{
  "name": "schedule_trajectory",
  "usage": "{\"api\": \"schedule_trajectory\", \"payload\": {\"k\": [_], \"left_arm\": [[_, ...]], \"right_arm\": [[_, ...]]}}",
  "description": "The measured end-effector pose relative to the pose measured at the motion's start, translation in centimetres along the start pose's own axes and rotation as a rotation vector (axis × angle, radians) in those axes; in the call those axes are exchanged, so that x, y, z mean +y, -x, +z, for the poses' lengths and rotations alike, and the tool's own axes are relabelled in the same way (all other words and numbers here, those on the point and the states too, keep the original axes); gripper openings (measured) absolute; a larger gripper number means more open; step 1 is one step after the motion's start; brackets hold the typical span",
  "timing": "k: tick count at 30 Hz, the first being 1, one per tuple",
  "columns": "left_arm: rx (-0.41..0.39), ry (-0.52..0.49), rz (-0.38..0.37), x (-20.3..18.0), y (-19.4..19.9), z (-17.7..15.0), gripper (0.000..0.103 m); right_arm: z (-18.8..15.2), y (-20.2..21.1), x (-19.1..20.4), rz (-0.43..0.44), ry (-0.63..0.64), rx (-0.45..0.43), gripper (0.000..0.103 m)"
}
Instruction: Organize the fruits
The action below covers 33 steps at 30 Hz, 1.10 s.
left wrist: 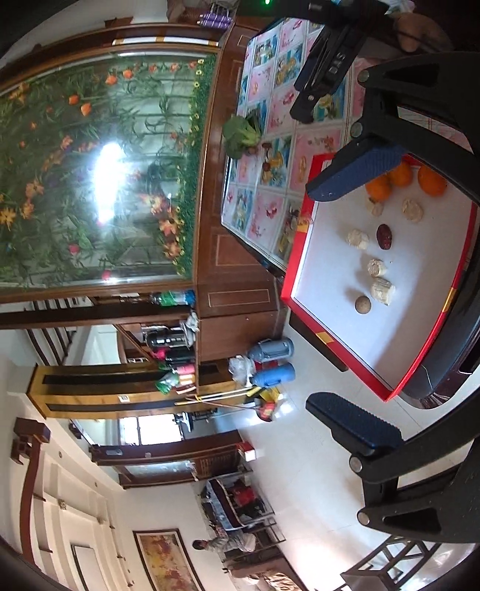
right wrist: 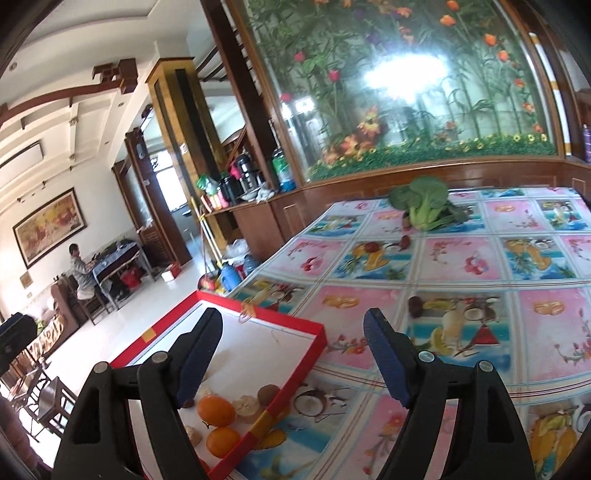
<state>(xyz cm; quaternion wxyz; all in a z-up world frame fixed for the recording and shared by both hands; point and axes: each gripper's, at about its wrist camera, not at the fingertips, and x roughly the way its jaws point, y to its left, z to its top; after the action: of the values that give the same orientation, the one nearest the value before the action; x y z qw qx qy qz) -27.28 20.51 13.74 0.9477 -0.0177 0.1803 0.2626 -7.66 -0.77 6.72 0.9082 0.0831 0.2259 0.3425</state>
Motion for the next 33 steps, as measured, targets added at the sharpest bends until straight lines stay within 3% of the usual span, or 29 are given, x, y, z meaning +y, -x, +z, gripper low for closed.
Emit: {"api": "schedule_trajectory", "payload": {"k": [9, 20, 22, 24, 26, 33], "left_arm": [[-0.037, -0.030, -0.054, -1.0, 2.9, -0.1, 0.103], [-0.031, 0.031, 0.062, 0.8, 3.2, -0.2, 0.103], [-0.030, 0.034, 0.080, 1.1, 3.2, -0.2, 0.103], [-0.037, 0.041, 0.107, 1.4, 3.2, -0.1, 0.103], [-0.047, 0.045, 0.128, 1.6, 3.4, -0.1, 0.103], [-0.073, 0.050, 0.144, 1.7, 4.0, -0.4, 0.103]], "right_arm": [[-1.0, 3.3, 1.2, 0.017, 0.023, -0.039, 0.079], [-1.2, 8.7, 3.9, 0.146, 0.031, -0.122, 0.083], [-0.7, 10.0, 4.2, 0.158, 0.031, -0.167, 0.088], [-0.5, 11.3, 4.5, 0.163, 0.034, -0.215, 0.103], [-0.4, 12.4, 4.8, 0.175, 0.047, -0.266, 0.103], [-1.8, 11.9, 7.3, 0.237, 0.169, -0.203, 0.103]]}}
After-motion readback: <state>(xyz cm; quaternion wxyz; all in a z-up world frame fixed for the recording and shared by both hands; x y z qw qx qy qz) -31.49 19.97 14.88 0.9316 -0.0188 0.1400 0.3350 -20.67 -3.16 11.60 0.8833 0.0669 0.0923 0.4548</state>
